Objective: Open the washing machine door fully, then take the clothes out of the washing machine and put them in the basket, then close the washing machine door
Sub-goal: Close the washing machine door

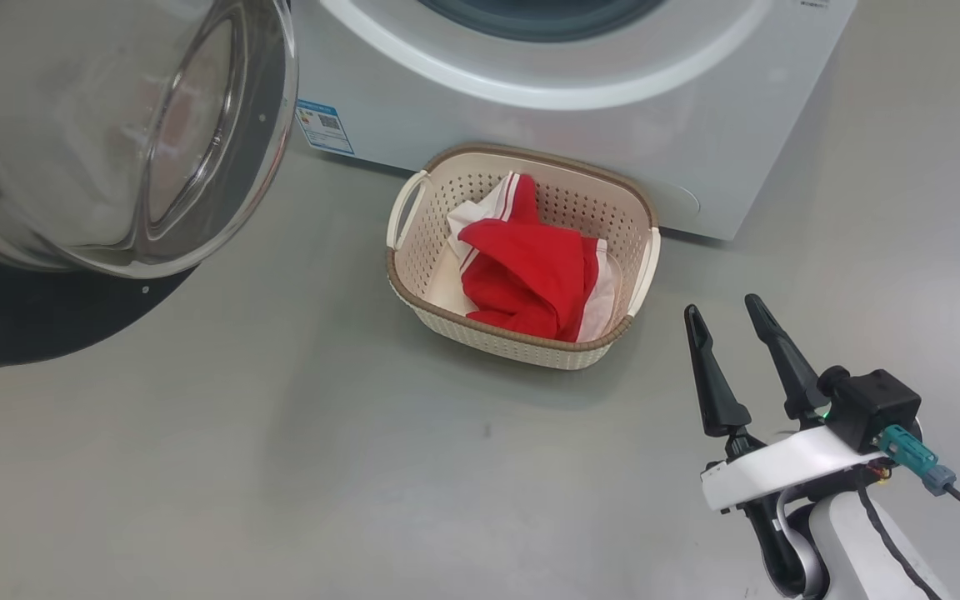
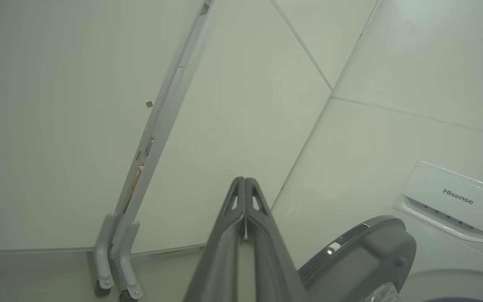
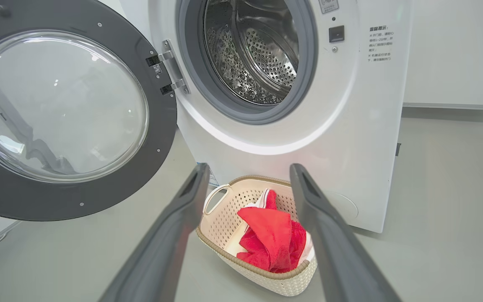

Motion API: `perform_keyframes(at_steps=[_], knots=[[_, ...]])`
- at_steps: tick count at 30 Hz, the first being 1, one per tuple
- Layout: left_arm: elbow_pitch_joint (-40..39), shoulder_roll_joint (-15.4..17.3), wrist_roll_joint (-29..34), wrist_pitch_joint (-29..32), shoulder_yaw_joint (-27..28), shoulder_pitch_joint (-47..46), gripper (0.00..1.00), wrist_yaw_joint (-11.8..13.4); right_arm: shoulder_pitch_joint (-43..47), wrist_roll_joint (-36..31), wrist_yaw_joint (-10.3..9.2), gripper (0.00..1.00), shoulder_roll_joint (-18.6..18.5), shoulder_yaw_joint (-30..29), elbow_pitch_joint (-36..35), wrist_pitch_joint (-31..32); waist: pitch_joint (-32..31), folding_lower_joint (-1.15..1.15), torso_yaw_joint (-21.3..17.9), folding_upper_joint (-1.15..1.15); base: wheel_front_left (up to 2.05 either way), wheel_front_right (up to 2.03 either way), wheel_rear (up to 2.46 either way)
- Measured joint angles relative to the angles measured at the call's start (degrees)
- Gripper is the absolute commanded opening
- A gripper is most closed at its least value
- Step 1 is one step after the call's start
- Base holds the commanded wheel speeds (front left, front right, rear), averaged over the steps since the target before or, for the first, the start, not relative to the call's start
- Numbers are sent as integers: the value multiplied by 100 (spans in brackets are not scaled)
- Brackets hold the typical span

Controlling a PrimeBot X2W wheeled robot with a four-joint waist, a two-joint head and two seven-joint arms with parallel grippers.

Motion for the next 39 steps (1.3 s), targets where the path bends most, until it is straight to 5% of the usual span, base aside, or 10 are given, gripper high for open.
perform_keyframes(at_steps=[10,15,26,39], knots=[[1455,216,-1697,1289,1043,-1061,0,782,-164,-1,1,100,-80,26,-16,-1,290,0,-347,0,0,0,0],[2005,236,-2252,1579,1561,-1520,0,943,-186,-1,1,100,-82,34,-8,-1,353,0,-496,0,0,0,0],[3176,215,-2629,2106,1991,-2002,0,957,-204,5,2,100,-85,22,34,-5,368,0,-639,0,0,0,0],[4064,313,-2679,3094,1729,-2270,0,957,-224,7,2,100,-82,24,59,-8,311,0,-659,0,0,0,0]])
